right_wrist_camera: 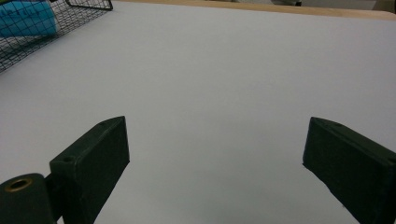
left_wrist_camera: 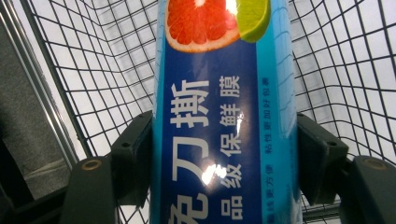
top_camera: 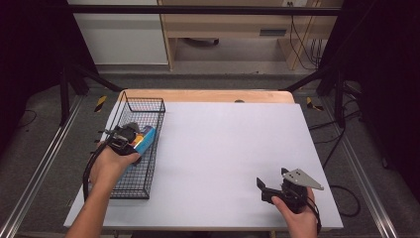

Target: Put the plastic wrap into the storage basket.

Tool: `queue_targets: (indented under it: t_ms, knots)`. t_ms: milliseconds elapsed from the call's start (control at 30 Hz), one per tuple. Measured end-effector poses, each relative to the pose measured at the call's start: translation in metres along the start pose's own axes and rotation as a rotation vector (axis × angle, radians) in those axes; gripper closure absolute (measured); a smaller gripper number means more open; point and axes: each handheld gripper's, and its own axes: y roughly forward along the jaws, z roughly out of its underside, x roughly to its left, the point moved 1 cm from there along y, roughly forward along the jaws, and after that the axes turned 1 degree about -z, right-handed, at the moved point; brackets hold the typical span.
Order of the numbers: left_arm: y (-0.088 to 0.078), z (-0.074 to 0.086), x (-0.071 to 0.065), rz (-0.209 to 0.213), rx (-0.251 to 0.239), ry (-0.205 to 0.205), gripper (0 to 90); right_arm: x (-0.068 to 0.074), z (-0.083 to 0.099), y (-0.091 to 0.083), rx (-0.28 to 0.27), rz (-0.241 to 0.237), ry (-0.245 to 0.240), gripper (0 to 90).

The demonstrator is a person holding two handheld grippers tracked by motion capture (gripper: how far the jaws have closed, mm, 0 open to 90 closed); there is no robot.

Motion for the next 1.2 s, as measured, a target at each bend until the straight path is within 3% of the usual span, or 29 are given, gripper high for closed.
queue_targets:
  t_ms: [100, 133, 267, 367, 433, 567, 600, 633, 833, 967, 1067, 1133, 1200]
  knots:
    - [-0.001, 0.001, 0.001, 0.005, -0.01, 0.004, 31.5, 0.0, 0.0, 0.0, 0.0, 0.002, -0.005, 7.3]
    - [-0.003, 0.001, 0.001, 0.007, -0.032, 0.006, 30.8, 0.0, 0.0, 0.0, 0.001, 0.003, -0.005, 7.3]
    - [-0.02, 0.005, 0.003, -0.015, -0.165, -0.007, 13.2, 0.0, 0.0, 0.0, 0.002, 0.002, -0.006, 7.3]
    - [-0.034, 0.011, 0.0, -0.03, -0.28, 0.006, 11.0, -0.001, 0.0, -0.002, -0.003, 0.004, -0.007, 7.3]
    - [-0.042, 0.017, -0.006, -0.013, -0.39, 0.014, 10.6, -0.002, 0.0, -0.003, -0.004, 0.008, -0.008, 7.2]
    - [-0.054, 0.029, -0.026, 0.064, -0.595, 0.042, 8.1, -0.005, 0.0, -0.004, -0.008, 0.019, -0.01, 7.2]
    - [-0.058, 0.033, -0.036, 0.096, -0.665, 0.067, 7.5, -0.006, 0.0, -0.004, -0.01, 0.025, -0.015, 7.2]
    - [-0.06, 0.035, -0.043, 0.117, -0.701, 0.082, 6.2, -0.006, 0.0, -0.005, -0.012, 0.029, -0.014, 7.2]
    - [-0.062, 0.039, -0.083, 0.215, -0.83, 0.2, 5.8, -0.006, 0.0, -0.003, -0.007, 0.036, -0.021, 6.9]
    - [-0.056, 0.04, -0.109, 0.292, -0.891, 0.25, 5.6, -0.007, 0.001, -0.003, -0.005, 0.037, -0.02, 6.7]
    - [-0.045, 0.043, -0.123, 0.344, -0.935, 0.256, 5.3, -0.009, 0.002, -0.001, 0.004, 0.04, -0.012, 6.6]
    - [-0.036, 0.046, -0.131, 0.358, -0.948, 0.264, 5.4, -0.008, 0.003, 0.0, 0.009, 0.047, -0.017, 6.6]
    - [-0.026, 0.049, -0.141, 0.355, -0.954, 0.302, 5.5, -0.008, 0.003, 0.001, 0.013, 0.051, -0.017, 6.6]
